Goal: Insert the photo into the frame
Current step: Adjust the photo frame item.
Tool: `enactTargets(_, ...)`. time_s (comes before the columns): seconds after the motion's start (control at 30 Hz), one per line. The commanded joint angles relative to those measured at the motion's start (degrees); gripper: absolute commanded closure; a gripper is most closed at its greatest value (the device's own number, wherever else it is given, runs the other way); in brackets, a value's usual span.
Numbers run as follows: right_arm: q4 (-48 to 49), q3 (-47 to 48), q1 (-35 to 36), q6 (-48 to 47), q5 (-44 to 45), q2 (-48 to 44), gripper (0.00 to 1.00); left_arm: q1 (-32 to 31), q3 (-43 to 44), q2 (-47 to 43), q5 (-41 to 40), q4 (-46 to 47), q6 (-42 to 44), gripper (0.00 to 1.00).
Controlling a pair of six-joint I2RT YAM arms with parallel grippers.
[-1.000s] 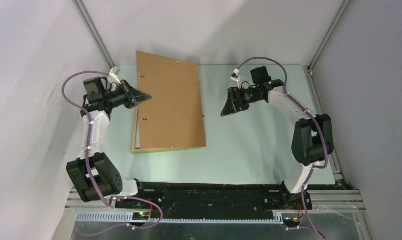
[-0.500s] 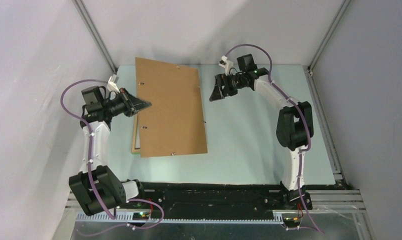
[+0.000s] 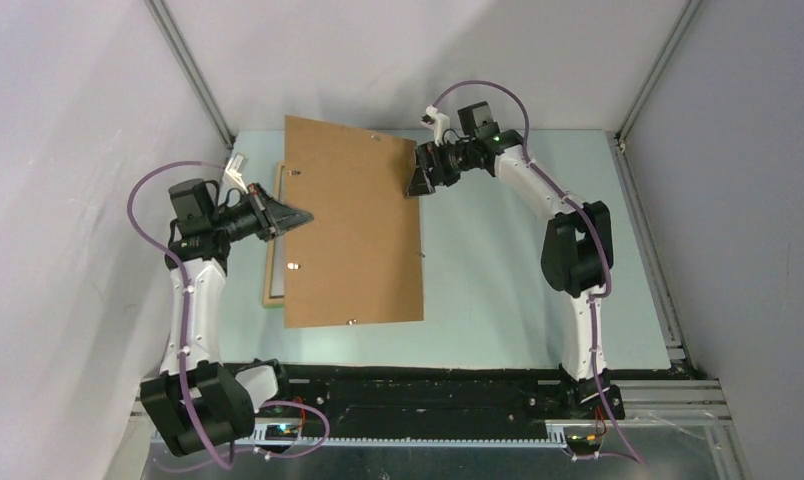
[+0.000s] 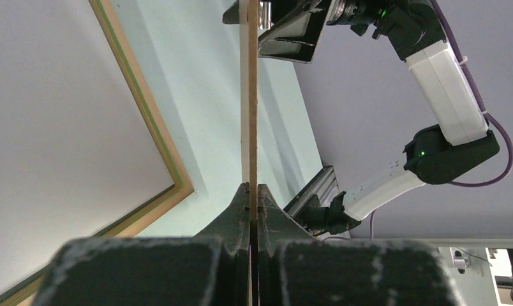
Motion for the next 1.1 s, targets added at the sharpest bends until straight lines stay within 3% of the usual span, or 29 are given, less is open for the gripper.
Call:
enactTargets(0.0,-0.3,3.7,0.9,-1.9,-0.4,0.3,0.07,-0.9,0.3,-2.5,3.9,2.5,0.1,1.00)
enactTargets(1.07,0.5,-13.1,8.2,-9.8,2.7,-10.2,0.07,-2.2,4.4,1.6,-1.1,2.4,0.0,1.00)
